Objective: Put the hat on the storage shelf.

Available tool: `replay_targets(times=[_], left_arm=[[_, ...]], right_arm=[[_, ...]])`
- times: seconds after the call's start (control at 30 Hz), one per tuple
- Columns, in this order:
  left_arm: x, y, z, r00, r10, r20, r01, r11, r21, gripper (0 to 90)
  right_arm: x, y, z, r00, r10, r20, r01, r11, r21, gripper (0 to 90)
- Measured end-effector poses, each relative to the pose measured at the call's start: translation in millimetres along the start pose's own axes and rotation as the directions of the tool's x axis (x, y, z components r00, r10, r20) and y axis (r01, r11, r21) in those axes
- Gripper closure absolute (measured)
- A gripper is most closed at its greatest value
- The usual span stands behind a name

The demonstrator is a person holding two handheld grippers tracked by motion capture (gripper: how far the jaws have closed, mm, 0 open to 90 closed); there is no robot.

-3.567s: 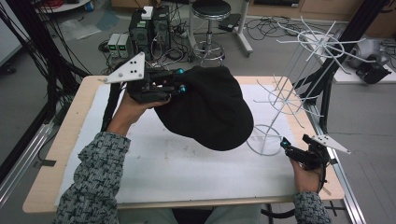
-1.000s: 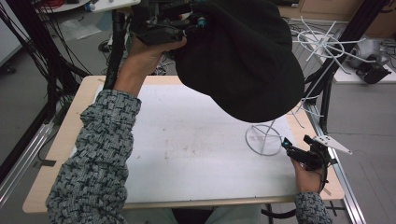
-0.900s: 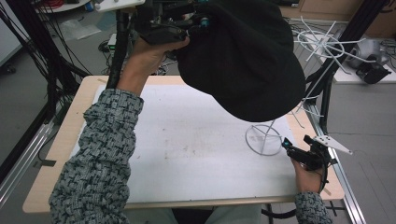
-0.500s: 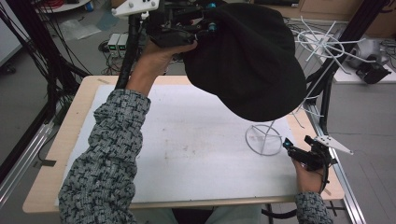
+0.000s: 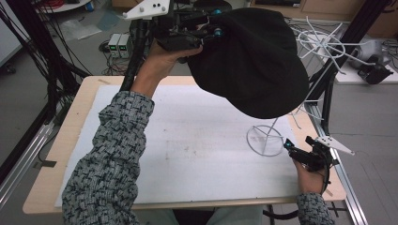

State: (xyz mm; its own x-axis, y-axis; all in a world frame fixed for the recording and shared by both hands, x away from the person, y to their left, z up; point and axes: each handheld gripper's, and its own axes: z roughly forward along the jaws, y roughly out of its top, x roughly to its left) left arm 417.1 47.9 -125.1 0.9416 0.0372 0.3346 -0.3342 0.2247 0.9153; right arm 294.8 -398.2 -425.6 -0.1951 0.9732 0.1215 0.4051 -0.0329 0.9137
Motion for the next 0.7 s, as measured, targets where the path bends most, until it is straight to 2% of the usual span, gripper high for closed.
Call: replay_targets(times=[0.43,0.7], left_arm=[[-0.2,-8.1,1.8,1.0,-0.005,0.001,0.005,0.9991,0.041,69.1],[-1.1,-13.9,0.4,0.9999,-0.017,-0.004,0.017,0.9948,0.1,66.0]], right_arm=[[0.5,0.1,0.1,1.0,0.001,-0.002,-0.001,1.0,0.003,10.7],[1.0,0.2,0.6,1.0,0.003,-0.002,-0.003,1.0,0.004,10.7]])
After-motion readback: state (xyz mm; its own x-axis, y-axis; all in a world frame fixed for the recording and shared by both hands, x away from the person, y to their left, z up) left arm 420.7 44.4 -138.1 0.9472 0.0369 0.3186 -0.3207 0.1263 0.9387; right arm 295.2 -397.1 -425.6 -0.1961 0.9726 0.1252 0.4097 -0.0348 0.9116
